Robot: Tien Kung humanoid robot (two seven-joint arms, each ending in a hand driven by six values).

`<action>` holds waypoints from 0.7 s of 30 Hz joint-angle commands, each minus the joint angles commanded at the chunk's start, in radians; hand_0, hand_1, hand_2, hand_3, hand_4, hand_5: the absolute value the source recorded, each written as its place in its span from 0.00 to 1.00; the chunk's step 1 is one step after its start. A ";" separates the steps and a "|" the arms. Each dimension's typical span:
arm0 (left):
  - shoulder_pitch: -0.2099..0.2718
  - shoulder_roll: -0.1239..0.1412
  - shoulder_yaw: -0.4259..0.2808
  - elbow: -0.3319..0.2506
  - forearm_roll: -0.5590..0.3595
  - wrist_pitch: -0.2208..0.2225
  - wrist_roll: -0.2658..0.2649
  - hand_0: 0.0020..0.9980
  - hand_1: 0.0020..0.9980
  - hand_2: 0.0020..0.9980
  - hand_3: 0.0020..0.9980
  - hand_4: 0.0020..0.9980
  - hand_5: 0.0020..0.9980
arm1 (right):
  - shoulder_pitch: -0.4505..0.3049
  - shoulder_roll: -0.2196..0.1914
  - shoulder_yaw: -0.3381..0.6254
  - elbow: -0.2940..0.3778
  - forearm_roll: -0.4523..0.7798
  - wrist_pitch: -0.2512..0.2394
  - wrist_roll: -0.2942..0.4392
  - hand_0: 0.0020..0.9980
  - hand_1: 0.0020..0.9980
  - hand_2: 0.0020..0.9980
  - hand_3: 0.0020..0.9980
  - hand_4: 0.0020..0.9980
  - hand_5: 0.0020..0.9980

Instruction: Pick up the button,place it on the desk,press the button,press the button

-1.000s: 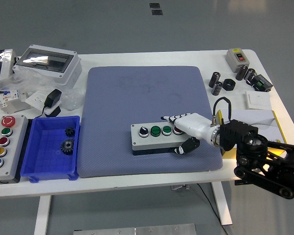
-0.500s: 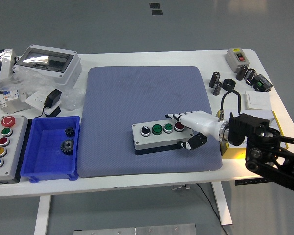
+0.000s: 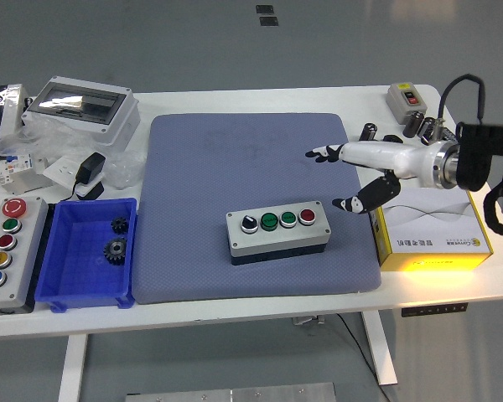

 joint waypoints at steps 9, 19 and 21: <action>-0.002 0.007 -0.004 0.000 -0.001 0.009 0.002 0.65 0.57 0.62 0.58 0.63 0.16 | 0.208 0.048 -0.189 -0.011 0.228 0.123 -0.183 0.97 0.99 1.00 1.00 0.60 0.02; -0.003 0.012 -0.004 0.000 -0.004 0.011 0.005 0.65 0.57 0.62 0.58 0.62 0.16 | 0.356 0.141 -0.301 -0.073 0.324 0.125 -0.224 0.06 0.19 0.39 1.00 0.35 0.08; -0.004 0.012 -0.005 0.000 -0.003 0.011 0.005 0.65 0.57 0.62 0.58 0.62 0.16 | 0.367 0.164 -0.324 -0.091 0.323 0.124 -0.224 0.06 0.19 0.39 1.00 0.35 0.08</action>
